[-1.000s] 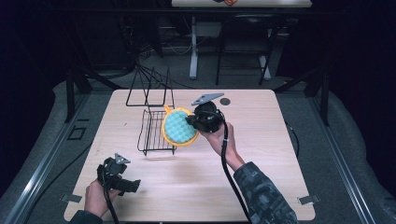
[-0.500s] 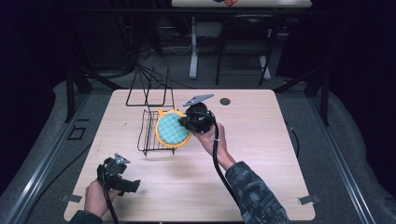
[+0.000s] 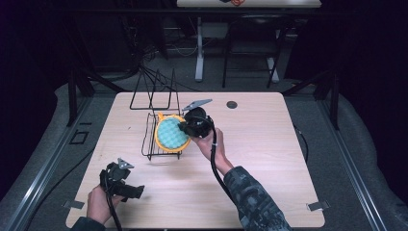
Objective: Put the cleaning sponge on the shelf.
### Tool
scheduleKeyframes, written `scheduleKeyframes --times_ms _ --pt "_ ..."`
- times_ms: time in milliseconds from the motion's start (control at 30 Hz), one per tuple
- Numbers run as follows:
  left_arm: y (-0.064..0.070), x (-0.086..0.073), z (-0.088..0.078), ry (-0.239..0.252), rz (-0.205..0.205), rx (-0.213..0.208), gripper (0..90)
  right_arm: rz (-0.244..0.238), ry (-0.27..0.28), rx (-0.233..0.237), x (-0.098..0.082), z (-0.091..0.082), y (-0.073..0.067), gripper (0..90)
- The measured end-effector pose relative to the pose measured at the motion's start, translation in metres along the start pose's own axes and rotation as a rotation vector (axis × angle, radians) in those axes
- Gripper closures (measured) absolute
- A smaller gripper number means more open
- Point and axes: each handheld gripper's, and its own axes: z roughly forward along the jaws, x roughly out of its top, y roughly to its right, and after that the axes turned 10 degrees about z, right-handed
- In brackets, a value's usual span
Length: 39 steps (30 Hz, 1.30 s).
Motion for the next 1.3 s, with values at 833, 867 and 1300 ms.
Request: scheduleKeyframes --times_ms 833,867,1300 --pt "0.0 0.0 0.0 0.003 0.0 -0.003 0.4 0.093 0.003 -0.028 -0.003 0.037 -0.003 87.0" --pt "0.0 0.0 0.0 0.003 0.001 -0.003 0.4 0.096 0.006 -0.028 -0.003 0.038 -0.003 87.0" --pt "-0.001 0.0 0.0 0.005 -0.005 -0.009 0.5 0.124 -0.009 -0.044 -0.007 0.06 -0.004 86.9"
